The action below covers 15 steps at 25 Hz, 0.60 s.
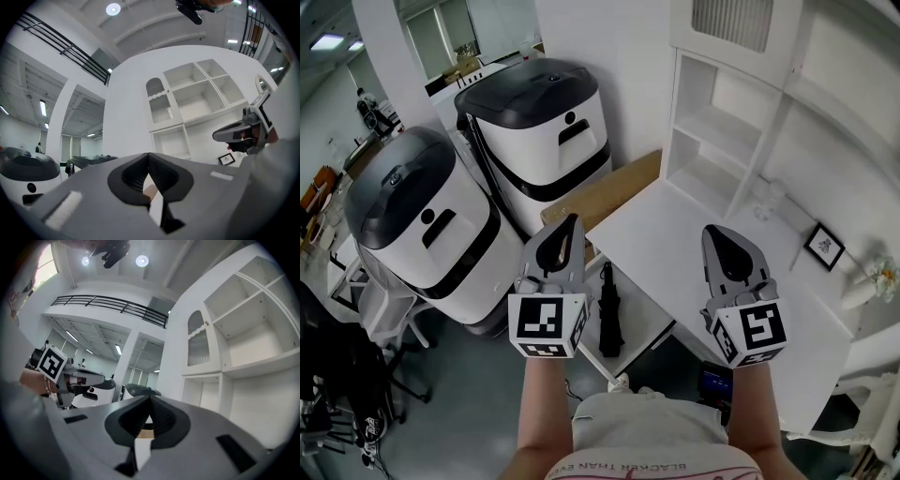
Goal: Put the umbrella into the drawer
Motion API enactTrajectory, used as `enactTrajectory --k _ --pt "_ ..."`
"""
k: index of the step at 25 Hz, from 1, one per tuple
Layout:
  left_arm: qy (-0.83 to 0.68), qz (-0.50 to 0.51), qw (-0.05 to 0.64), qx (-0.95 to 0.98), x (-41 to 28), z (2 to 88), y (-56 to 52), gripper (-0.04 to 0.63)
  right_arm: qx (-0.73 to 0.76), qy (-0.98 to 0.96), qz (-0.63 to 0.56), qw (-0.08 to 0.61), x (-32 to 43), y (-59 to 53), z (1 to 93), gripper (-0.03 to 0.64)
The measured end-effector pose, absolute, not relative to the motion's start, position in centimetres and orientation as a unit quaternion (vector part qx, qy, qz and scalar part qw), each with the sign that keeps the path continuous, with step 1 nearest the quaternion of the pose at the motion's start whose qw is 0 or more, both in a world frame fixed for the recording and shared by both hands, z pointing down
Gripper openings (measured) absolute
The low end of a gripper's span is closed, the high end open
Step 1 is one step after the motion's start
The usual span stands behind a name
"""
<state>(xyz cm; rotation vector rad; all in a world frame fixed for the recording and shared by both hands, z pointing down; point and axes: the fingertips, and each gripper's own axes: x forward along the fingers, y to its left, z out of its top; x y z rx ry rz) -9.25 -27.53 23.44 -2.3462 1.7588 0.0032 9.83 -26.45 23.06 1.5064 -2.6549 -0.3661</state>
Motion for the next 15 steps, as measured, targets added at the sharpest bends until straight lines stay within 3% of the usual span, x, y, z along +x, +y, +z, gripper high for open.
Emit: enactTrajectory --k 15 --pt "0.590 0.033 0.124 -0.797 -9.1 21.4 -26.6 0.009 0.511 -0.850 -0.124 0.028 10.8 -26.1 22.6 0.008"
